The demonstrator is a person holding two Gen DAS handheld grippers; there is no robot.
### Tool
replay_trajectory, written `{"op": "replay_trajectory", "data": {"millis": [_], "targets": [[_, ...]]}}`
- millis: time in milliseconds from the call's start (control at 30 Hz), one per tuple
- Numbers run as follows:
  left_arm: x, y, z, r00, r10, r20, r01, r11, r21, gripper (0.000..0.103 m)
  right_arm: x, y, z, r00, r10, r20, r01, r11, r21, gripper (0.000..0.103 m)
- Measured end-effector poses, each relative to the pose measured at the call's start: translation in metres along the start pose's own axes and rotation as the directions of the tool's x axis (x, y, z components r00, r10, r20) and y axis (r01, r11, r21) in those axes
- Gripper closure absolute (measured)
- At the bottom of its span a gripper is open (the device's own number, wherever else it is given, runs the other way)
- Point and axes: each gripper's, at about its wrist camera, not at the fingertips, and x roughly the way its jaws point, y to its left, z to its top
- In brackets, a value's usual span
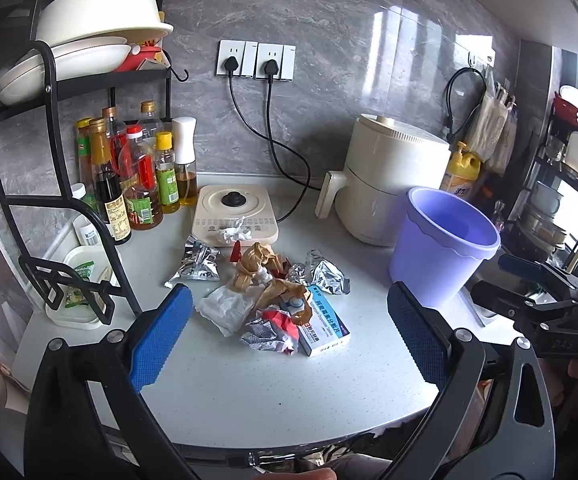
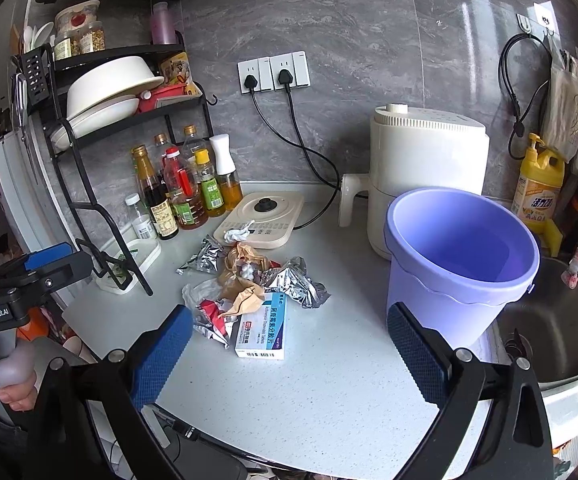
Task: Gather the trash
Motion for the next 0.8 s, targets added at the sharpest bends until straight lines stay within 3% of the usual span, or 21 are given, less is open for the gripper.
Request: {"op": "replay_trajectory", "data": {"millis": [800], "targets": [[-0.0022,0.0078,0.0055,1.000,-0.005,0.012,0.005,1.000,-0.002,0.006,0.0070,0.0033,0.0016,1.000,-0.022,0.007,0.022,1.000,0.000,0.008]]}}
